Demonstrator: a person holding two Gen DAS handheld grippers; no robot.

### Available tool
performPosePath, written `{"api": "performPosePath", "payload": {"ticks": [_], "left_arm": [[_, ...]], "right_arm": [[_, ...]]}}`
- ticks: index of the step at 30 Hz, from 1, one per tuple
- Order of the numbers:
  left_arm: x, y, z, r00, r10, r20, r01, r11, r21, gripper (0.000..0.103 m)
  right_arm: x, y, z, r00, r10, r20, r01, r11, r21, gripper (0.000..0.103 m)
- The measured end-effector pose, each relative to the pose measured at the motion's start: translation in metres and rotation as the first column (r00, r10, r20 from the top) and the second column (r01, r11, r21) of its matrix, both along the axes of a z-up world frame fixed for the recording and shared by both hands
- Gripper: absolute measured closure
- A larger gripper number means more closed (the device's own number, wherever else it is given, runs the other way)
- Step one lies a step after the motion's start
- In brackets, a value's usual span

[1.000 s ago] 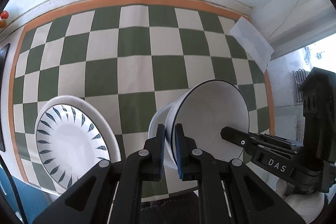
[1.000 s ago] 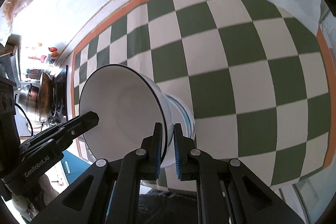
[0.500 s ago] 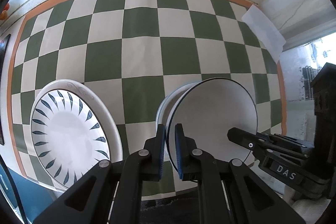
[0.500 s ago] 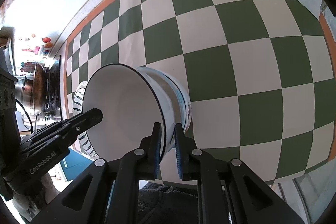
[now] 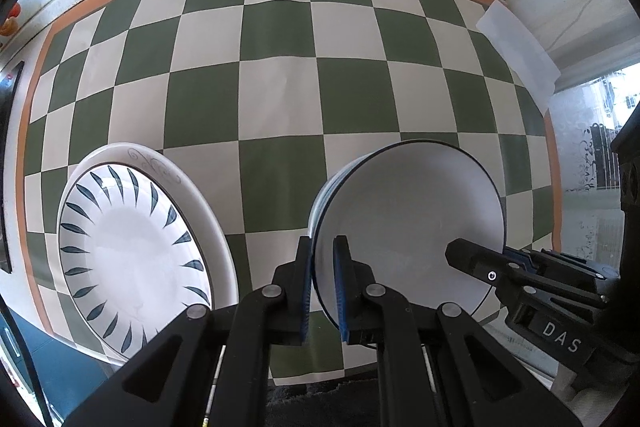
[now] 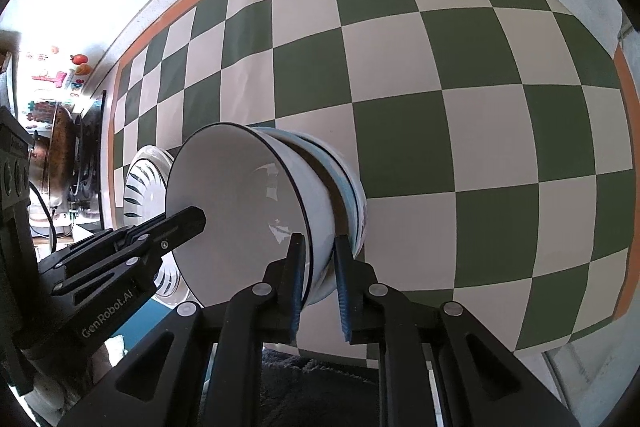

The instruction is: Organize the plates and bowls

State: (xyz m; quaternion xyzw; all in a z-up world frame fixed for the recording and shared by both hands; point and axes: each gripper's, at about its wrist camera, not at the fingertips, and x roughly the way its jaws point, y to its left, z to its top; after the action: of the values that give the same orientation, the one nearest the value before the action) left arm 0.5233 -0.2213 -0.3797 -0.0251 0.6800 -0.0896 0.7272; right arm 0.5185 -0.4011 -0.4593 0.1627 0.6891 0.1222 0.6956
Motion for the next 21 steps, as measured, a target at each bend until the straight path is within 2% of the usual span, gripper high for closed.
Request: {"api": "performPosePath", "payload": {"ticks": [7,13,21], "left_arm": [[0.000,0.001,-0.003,1.000,0.015,-0.015,-0.015,1.000,-0.006,0.096],[0.000,0.000,-0.002,1.000,0.015,-0.014,-0.015,1.000,-0.010,0.096],[-0.008,0.000,0.018,0.999,0.008,0.039,-0.008,1.000,0.002,0.093]], "right_arm": [[-0.001,-0.005,0.000,0.999,-0.037,-0.024,0.038,0.999,0.025,0.084],[-0.003,-0.004,0.003,1.000,-0.020,-0.023,0.020,1.000,0.008,0.083],[-0.007,-0.010,0.015,0.999,-0.037,0.015,0.037,0.999,-0.002,0.083]]}}
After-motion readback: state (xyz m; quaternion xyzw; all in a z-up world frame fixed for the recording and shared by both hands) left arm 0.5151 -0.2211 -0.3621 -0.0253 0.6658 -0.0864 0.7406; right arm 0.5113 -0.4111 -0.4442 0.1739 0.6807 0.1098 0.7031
